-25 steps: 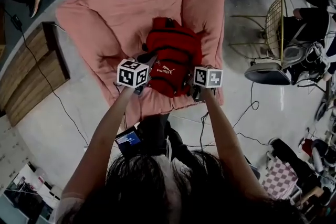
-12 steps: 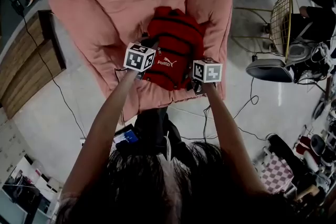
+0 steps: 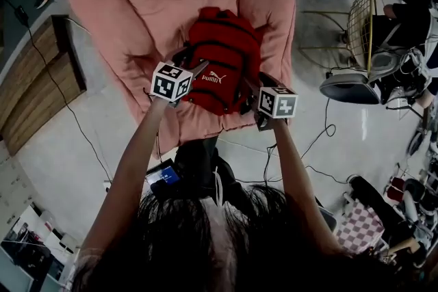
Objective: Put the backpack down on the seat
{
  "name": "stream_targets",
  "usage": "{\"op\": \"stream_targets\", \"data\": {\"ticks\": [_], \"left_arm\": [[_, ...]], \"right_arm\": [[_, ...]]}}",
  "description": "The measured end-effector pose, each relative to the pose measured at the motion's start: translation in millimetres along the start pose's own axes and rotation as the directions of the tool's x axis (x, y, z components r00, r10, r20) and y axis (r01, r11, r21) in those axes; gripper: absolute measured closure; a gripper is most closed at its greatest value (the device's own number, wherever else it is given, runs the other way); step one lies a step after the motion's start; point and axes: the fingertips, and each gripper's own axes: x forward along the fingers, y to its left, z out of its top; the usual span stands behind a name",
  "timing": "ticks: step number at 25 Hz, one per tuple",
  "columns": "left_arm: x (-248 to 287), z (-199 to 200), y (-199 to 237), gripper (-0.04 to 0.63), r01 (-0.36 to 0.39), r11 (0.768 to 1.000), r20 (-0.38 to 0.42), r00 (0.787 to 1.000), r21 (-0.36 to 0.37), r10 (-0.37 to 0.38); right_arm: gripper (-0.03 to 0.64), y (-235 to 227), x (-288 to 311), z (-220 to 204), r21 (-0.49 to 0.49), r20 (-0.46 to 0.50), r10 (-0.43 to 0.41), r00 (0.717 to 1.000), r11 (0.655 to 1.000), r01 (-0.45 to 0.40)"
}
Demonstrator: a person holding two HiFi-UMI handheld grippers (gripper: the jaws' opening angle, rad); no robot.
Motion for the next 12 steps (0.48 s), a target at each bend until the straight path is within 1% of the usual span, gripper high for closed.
{"op": "stream_targets", "data": {"ticks": [2,5,8,10,12], "left_arm": [[-14,1,-1,0.291,-0.030,0.999,0.007,1.000,0.019,0.030],[-39,7,-4,0.291,-0.066,0.998,0.042,0.997,-0.009,0.066],[-61,15,-20,0.291,-0.052,0.998,0.081,0.995,-0.044,0.055],[-75,21,-38,0.291,-0.033,0.999,0.106,0.994,-0.040,0.037],[-88,24,-59,0.291,-0.020,1.000,0.118,0.993,-0.020,0.022]], "right_arm": [[0.362,7,-17,1,0.007,0.048,0.009,0.999,1.000,-0.010],[0.364,19,-44,3,0.029,0.132,0.021,0.991,0.999,-0.025],[0.364,39,-70,5,0.047,0.214,0.058,0.975,0.996,-0.070],[0.364,54,-89,6,0.040,0.263,0.089,0.961,0.994,-0.103],[0.365,69,-107,6,0.017,0.301,0.110,0.947,0.992,-0.121]]}}
